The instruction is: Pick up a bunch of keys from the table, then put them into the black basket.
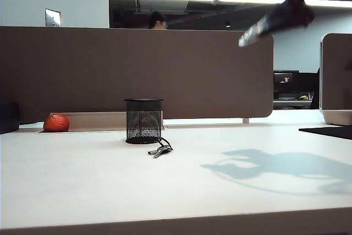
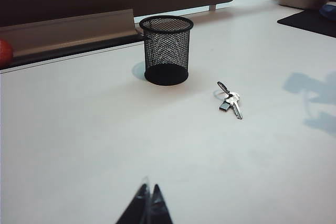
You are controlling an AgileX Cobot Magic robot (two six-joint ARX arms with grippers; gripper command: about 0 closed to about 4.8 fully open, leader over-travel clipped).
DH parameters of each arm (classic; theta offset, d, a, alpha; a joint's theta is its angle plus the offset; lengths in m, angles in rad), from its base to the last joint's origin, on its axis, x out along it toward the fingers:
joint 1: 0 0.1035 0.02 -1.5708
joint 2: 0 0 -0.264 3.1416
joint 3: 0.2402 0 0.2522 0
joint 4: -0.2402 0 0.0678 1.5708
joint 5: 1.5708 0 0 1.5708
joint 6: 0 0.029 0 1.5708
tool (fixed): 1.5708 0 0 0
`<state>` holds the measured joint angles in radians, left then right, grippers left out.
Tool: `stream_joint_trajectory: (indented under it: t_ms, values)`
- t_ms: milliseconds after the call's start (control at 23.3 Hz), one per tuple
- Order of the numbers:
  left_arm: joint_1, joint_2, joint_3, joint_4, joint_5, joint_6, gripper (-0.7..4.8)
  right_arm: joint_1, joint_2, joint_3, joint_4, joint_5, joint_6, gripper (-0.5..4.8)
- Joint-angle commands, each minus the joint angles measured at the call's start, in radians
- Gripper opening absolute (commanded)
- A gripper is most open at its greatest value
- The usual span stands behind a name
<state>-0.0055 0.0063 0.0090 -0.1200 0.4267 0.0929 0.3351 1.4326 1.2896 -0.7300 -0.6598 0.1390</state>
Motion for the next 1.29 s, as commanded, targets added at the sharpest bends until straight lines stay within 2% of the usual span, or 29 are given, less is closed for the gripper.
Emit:
stream_joint_trajectory:
  t_ms: [43,172,215,386,1287]
  values:
    - [0.000,0.000,0.003,0.008,0.021,-0.003,-0.06,0.042,0.069,0.004,0.079,0.012,0.035,4.32]
    - [0.000,0.000,0.003,0.002,0.027,-0.003,-0.06,0.081,0.151,0.005,0.241,0.013,0.108,4.42]
    - [0.000,0.000,0.003,0.000,0.026,-0.003,-0.06,0.081,0.164,0.005,0.264,0.013,0.125,4.57]
    - [-0.001,0.000,0.003,-0.005,0.027,-0.003,-0.06,0.082,0.209,0.009,0.321,0.012,0.178,4.59]
    - [0.000,0.000,0.003,-0.023,0.027,-0.003,-0.06,0.179,0.607,0.270,0.314,0.033,0.206,4.58]
